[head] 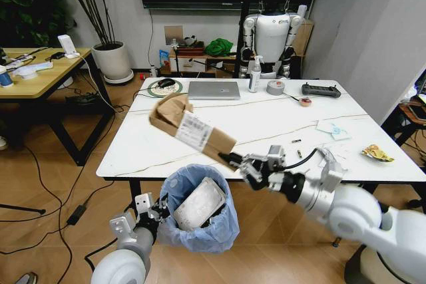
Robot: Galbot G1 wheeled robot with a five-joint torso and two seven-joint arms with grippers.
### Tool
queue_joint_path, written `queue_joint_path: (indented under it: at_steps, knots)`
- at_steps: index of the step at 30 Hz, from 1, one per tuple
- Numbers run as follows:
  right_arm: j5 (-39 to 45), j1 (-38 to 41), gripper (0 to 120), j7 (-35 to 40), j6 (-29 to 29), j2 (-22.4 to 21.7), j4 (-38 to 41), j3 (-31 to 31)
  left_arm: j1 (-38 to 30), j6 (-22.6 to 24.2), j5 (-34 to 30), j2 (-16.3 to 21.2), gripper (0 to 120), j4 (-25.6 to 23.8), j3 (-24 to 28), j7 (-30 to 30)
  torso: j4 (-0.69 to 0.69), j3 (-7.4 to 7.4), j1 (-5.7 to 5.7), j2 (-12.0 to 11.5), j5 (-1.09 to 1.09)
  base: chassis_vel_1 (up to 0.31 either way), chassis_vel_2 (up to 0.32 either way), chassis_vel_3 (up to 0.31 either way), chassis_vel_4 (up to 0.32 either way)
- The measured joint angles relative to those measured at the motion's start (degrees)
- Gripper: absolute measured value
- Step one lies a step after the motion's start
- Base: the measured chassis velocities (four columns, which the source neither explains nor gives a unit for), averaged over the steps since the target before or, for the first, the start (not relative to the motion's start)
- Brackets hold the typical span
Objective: Pick up the trash bin and place the trash from the table into it.
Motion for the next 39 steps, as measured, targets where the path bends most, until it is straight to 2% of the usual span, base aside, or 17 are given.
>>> queue_joint_path:
  at_steps: [9, 20, 27, 39]
  knots:
    - [-5.48, 0.49, 0, 0.76, 0.50, 3.94, -6.28, -6.34, 0.11, -0.08, -0.24, 0.36, 0, -0.42, -0.59, 0.00, 0.01, 0.01, 0.01, 0.00, 0.02, 0.000, 0.000, 0.000, 0.000]
    - [-8.50, 0.77, 0, 0.32, 1.50, 5.88, -9.10, -8.17, -0.39, -0.10, -0.33, -0.16, 0, -0.06, -0.19, -0.01, 0.00, 0.01, 0.01, 0.00, 0.01, 0.000, 0.000, 0.000, 0.000]
    - [-11.40, 0.20, 0, -0.94, 2.21, 7.79, -11.57, -9.63, 0.80, -0.09, -0.45, -0.20, 0, -1.54, -1.56, -0.53, 0.00, 0.01, 0.01, 0.00, 0.02, 0.000, 0.000, 0.000, 0.000]
    - [-13.00, -0.41, 0, -2.21, 2.78, 8.01, -12.71, -9.65, 1.40, -0.10, -0.26, -0.17, 0, -2.14, -2.21, -0.61, 0.00, 0.01, 0.01, 0.00, 0.01, 0.000, 0.000, 0.000, 0.000]
